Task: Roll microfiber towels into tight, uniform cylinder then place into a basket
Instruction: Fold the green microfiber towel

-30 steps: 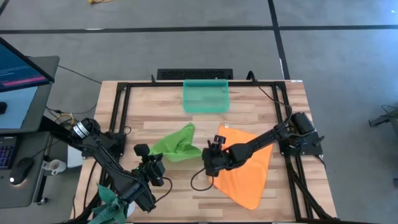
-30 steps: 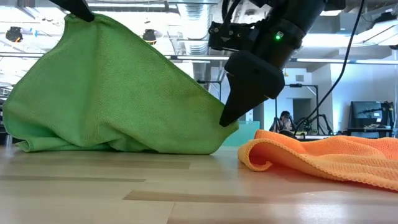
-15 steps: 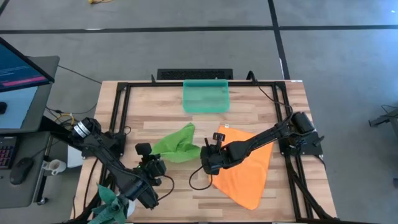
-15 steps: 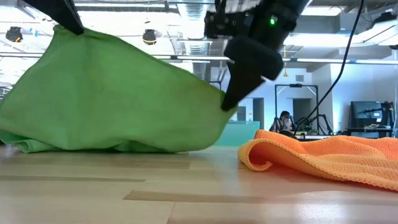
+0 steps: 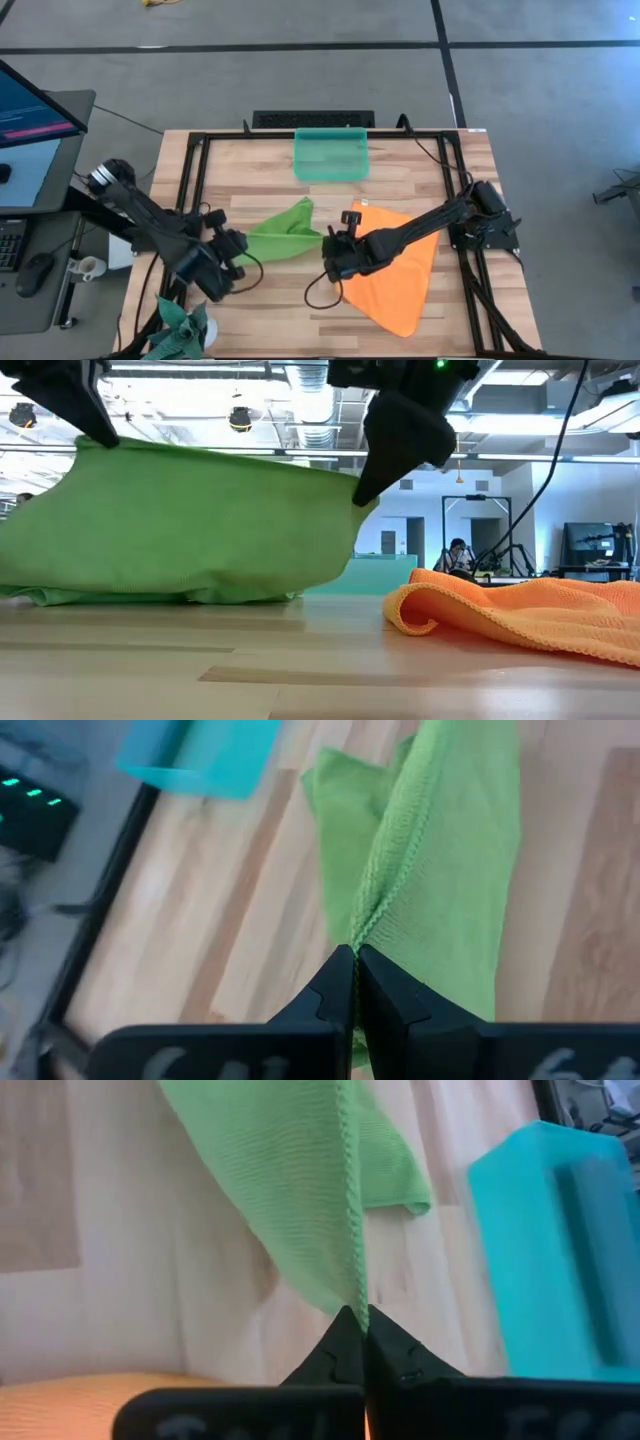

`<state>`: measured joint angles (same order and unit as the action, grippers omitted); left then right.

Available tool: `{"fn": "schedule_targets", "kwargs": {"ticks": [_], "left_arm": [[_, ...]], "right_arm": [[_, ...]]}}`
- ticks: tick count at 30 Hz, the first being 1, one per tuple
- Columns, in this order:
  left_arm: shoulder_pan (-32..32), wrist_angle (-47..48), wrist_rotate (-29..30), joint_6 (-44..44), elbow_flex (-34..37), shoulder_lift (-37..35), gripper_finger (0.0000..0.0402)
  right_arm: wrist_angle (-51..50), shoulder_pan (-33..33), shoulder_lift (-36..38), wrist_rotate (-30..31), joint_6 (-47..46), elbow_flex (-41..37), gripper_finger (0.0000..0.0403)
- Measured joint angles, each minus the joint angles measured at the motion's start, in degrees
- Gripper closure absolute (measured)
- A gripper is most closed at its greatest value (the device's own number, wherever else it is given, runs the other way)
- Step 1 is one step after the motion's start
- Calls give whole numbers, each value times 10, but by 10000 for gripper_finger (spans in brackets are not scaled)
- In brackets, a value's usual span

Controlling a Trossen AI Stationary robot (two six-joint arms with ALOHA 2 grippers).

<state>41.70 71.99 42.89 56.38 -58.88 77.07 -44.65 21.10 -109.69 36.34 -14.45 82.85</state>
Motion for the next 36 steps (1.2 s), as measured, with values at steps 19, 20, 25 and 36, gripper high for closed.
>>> {"fn": "schedule_targets", "kwargs": {"ticks": [19, 20, 25, 36], "left_arm": [[-120, -78, 139, -286, -77, -168, 401], [-120, -87, 137, -312, -86, -166, 401], [-120, -96, 134, -398, -147, -146, 401], [-120, -61, 190, -477, -236, -141, 401]], "right_arm": [[95, -96, 199, -16, 122, 3, 388], [92, -92, 204, -16, 128, 5, 388], [76, -64, 205, -15, 152, 51, 398], [49, -25, 195, 118, 178, 120, 397]]}}
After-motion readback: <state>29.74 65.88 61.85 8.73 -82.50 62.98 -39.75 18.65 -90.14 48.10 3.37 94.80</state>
